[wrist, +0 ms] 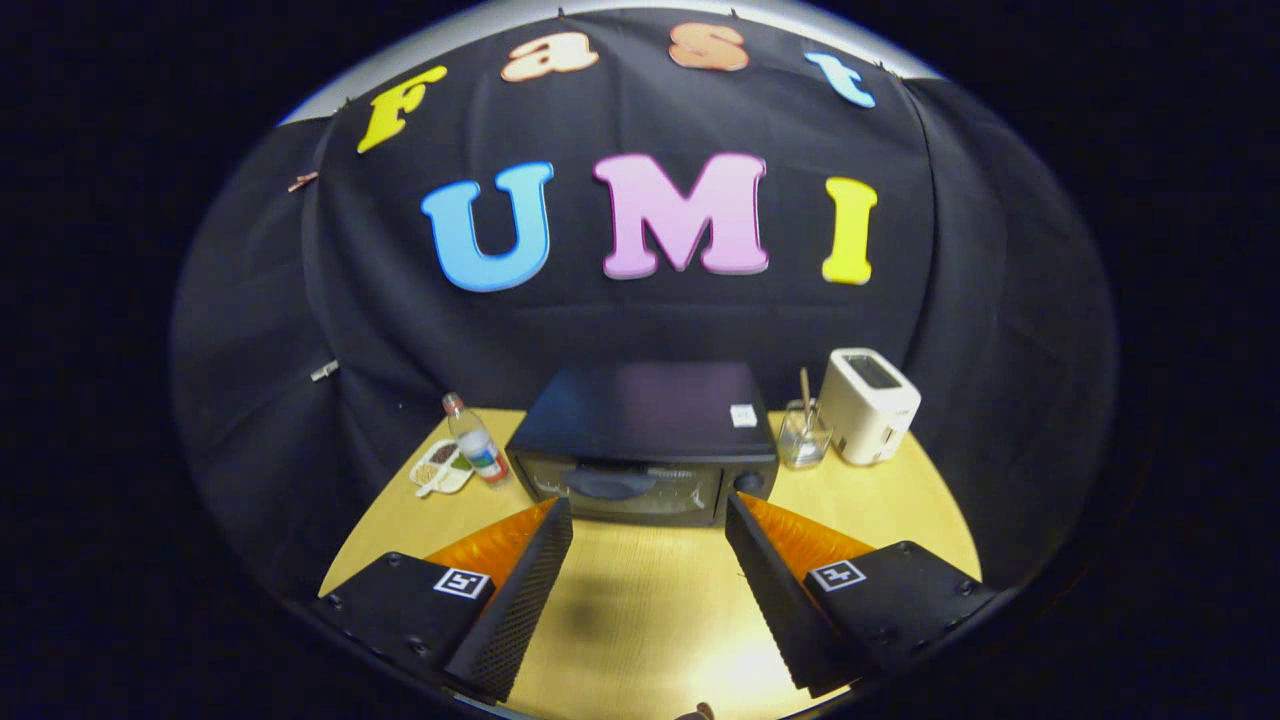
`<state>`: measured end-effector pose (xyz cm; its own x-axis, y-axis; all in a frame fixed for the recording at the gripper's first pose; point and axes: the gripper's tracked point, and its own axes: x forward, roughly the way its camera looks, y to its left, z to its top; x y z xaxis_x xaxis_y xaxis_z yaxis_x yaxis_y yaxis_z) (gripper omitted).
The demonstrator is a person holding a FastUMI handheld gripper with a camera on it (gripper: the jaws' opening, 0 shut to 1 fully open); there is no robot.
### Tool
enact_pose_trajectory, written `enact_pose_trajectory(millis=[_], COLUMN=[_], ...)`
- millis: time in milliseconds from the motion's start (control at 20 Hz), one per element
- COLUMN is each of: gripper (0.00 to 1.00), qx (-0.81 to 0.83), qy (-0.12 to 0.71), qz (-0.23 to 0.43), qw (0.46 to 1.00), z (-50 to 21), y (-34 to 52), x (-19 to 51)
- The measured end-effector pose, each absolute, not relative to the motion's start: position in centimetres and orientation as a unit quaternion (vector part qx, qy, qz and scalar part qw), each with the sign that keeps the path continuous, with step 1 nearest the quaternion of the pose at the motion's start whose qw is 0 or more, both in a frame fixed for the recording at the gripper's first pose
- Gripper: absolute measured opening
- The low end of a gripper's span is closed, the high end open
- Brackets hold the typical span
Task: Open the toaster oven, put the food inside, and close the toaster oven door.
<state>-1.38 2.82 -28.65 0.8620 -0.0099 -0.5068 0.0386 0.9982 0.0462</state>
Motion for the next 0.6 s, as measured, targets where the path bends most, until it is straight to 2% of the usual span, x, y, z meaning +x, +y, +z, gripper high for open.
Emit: enact_pose_trajectory(millis=[400, 600], gripper=[0.99, 0.98], qx=[-0.006, -0.008], qy=[0.038, -0.017], qz=[-0.029, -0.026], qw=[0.999, 0.999], z=[-5.7, -1.1], y=[-0.1, 0.9], x=[-1.4, -2.3])
